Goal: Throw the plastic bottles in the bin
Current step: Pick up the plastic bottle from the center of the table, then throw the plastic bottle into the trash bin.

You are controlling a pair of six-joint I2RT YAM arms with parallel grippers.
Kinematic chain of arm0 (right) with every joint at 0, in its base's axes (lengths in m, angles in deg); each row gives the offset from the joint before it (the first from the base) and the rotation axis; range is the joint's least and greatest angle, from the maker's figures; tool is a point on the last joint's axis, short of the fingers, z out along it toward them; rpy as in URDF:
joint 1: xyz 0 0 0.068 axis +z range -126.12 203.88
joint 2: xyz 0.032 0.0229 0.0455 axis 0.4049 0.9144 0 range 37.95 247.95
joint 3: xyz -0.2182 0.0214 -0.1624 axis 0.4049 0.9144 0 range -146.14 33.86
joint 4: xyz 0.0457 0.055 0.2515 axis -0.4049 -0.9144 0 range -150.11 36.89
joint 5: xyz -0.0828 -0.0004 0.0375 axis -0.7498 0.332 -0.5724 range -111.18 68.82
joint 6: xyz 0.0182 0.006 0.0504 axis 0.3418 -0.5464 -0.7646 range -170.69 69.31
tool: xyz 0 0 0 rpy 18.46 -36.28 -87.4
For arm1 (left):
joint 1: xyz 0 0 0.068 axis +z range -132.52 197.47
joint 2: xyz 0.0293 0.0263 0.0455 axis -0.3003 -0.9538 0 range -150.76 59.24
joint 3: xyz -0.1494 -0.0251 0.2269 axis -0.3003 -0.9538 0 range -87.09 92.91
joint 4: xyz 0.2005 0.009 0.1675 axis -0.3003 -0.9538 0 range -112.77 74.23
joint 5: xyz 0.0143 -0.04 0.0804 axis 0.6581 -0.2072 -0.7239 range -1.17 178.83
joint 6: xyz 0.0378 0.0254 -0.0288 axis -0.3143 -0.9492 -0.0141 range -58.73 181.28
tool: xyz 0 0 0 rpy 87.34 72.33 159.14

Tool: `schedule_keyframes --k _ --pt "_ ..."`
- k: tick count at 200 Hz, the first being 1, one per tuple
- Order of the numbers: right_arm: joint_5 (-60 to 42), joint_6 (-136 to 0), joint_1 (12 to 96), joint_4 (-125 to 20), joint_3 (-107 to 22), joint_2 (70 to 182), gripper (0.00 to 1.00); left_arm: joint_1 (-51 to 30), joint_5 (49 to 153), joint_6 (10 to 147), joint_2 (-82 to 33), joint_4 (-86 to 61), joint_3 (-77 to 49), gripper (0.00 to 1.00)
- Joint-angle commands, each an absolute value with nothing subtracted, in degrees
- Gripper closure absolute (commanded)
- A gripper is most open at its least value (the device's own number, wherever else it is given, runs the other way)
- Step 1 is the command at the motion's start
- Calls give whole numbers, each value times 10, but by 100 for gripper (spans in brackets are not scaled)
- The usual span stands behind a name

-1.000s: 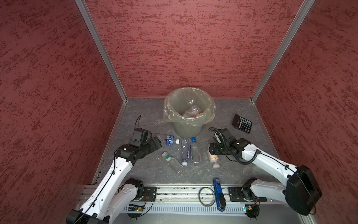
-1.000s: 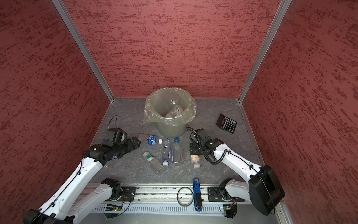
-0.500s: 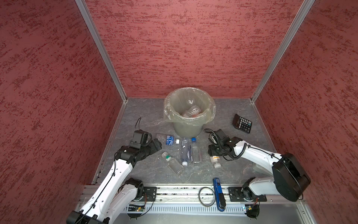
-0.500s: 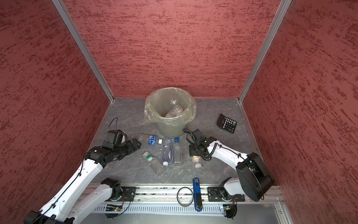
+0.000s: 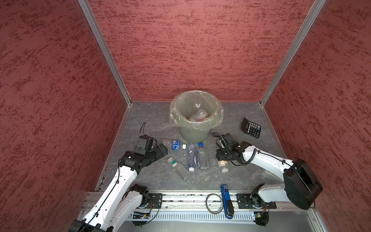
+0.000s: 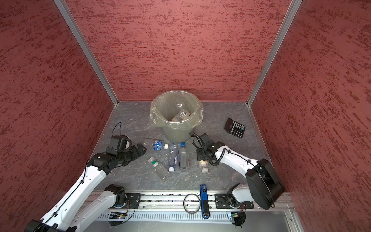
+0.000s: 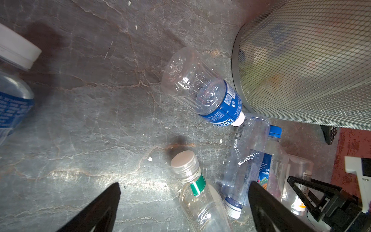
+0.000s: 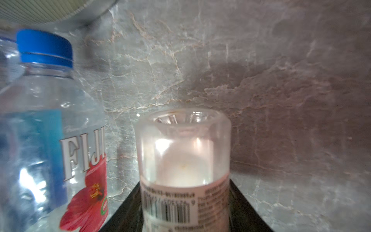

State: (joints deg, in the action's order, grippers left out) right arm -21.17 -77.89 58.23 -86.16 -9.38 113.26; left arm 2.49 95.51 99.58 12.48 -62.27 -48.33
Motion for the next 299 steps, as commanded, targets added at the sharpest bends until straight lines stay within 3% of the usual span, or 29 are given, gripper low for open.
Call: schedule_keyframes --k 1,38,121,187,219,272,287,299 --pt "-246 -792 585 -888 -108 1060 57 26 981 1000 126 -593 -496 1" --pt "-273 -793 585 -950 -161 998 63 -20 976 1006 134 -559 -492 1" --pt "-266 -753 588 -1008 -336 871 63 -64 968 1007 113 -554 -475 1" --pt "-286 -722 589 -966 -513 887 62 -94 953 1003 97 -557 -463 0" --pt "-288 -683 588 -932 -628 957 61 -97 955 1004 92 -551 -462 1" --pt "-285 -616 589 -920 -880 1228 56 -99 956 1012 96 -541 -475 1" --pt "-280 -605 585 -947 -1024 1347 43 -99 959 1020 100 -530 -485 0" --pt "-283 -611 579 -995 -1179 1448 17 -99 966 1027 99 -521 -492 0"
